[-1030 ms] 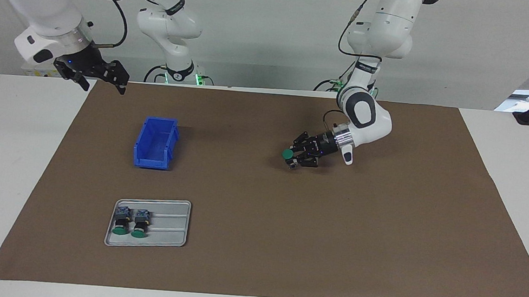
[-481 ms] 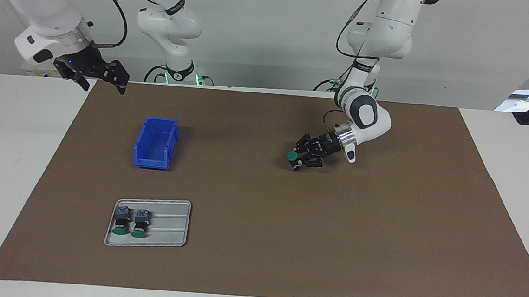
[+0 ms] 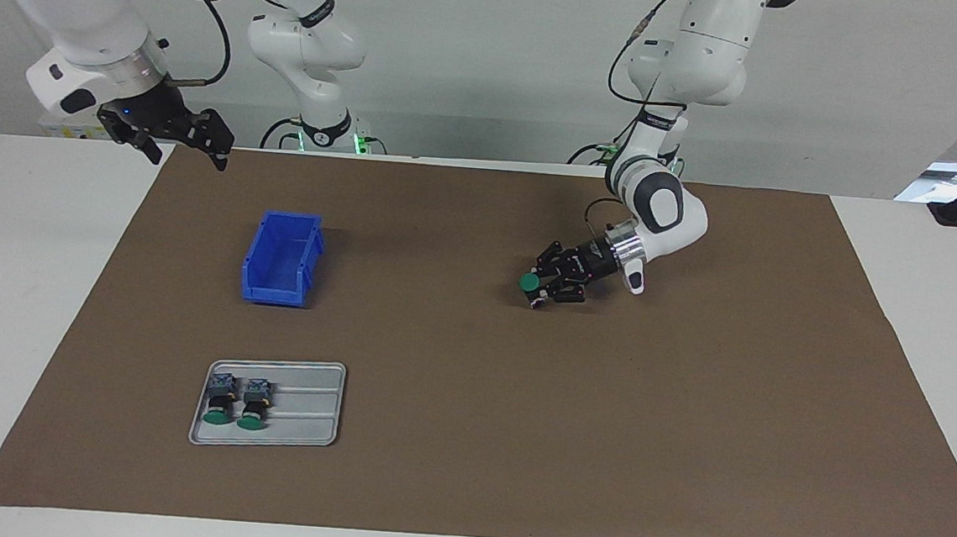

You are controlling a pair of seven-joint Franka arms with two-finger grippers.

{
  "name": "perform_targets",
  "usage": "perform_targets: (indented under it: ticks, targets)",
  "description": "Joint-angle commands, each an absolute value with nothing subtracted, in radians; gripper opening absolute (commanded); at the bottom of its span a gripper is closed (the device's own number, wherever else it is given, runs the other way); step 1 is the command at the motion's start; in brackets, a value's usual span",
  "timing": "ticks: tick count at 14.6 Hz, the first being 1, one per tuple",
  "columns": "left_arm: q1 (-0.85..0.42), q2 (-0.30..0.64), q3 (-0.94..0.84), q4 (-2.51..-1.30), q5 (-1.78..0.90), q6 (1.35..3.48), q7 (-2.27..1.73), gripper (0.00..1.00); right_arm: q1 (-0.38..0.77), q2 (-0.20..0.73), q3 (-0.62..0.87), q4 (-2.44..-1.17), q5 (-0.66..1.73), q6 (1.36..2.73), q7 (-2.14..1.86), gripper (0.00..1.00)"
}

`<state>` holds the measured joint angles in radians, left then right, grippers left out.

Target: Place and press button with both arms

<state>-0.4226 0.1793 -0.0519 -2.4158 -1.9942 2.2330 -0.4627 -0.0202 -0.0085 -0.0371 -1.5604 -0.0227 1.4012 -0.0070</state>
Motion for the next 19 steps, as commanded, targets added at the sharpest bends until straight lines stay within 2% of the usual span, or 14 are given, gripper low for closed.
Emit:
perform_targets:
  ticks: [1,3,8,9,11,12,19]
  targets:
    - [-0.414,0.146,-0.051,-2.451,-2.020,2.218,-0.440,0.38,-0.018,-0.034,-0.041,-1.591,-0.018,1.410,0.003,0.99]
    - [-0.416,0.137,-0.051,-2.462,-2.020,2.221,-0.440,0.40,-0.018,-0.035,-0.041,-1.591,-0.018,1.410,0.003,0.99]
    - [-0.416,0.132,-0.051,-2.465,-2.020,2.244,-0.446,0.51,-0.018,-0.034,-0.041,-1.591,-0.018,1.410,0.003,0.99]
    - [-0.416,0.130,-0.051,-2.465,-2.020,2.246,-0.449,0.62,-0.018,-0.035,-0.041,-1.591,-0.018,1.410,0.003,0.99]
    - [-0.417,0.127,-0.051,-2.465,-2.020,2.259,-0.451,0.96,-0.018,-0.034,-0.041,-1.591,-0.018,1.410,0.003,0.99]
    - [-0.425,0.124,-0.051,-2.465,-2.020,2.276,-0.451,1.00,-0.018,-0.034,-0.041,-1.591,-0.018,1.410,0.003,0.99]
    - [-0.436,0.075,-0.051,-2.459,-2.019,2.350,-0.485,1.00,-0.018,-0.034,-0.041,-1.591,-0.018,1.410,0.003,0.99]
